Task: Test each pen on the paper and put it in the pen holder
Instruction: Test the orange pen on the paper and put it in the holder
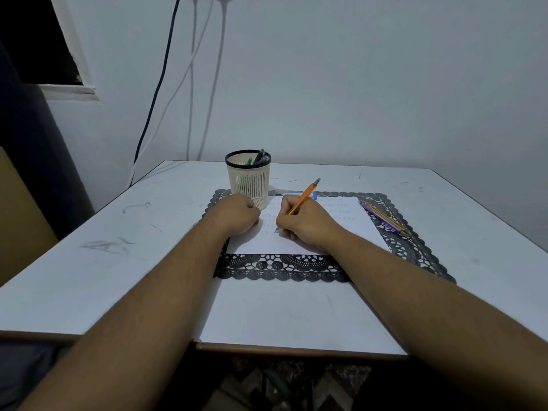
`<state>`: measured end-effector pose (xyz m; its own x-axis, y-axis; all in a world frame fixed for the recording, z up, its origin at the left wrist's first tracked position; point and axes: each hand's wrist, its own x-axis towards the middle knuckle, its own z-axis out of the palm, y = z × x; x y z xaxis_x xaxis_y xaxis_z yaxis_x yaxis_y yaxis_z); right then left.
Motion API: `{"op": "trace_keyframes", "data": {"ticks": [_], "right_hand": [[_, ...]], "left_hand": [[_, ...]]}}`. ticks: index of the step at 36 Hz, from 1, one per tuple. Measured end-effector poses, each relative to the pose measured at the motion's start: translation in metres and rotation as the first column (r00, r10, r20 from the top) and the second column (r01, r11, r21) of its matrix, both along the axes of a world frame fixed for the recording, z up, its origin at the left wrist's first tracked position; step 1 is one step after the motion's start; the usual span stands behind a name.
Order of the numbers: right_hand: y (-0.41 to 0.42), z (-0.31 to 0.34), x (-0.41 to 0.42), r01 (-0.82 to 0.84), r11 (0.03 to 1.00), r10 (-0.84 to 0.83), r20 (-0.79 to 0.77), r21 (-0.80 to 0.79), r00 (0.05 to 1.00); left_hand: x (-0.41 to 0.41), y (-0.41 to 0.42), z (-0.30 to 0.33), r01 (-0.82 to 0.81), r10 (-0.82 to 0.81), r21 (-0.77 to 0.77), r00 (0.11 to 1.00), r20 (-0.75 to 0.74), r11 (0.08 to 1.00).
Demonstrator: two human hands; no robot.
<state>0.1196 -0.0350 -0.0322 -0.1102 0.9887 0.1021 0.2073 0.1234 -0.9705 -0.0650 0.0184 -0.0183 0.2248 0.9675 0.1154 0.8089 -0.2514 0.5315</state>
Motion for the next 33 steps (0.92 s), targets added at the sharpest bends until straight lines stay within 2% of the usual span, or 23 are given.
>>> {"op": "trace_keyframes", "data": {"ticks": [4, 9, 33], "right_hand": [[-0.0009, 0.0011, -0.0009, -0.05, 0.999, 0.05, -0.032, -0.016, 0.998], [-0.0018, 0.0026, 0.0043, 0.02, 1.0, -0.019, -0.088, 0.01, 0.996], [-0.0068, 0.0059, 0.0014, 0.035, 0.999, -0.035, 0.041, 0.001, 0.999]], "left_hand": [[-0.001, 0.0004, 0.0008, -0.004, 0.004, -0.002, 1.0, -0.003, 1.0], [-0.0011, 0.0007, 0.0019, 0.002, -0.002, -0.004, 1.0, 0.002, 1.0], [-0.0006, 0.0003, 0.0007, -0.004, 0.004, -0.004, 1.0, 0.007, 1.0]]}}
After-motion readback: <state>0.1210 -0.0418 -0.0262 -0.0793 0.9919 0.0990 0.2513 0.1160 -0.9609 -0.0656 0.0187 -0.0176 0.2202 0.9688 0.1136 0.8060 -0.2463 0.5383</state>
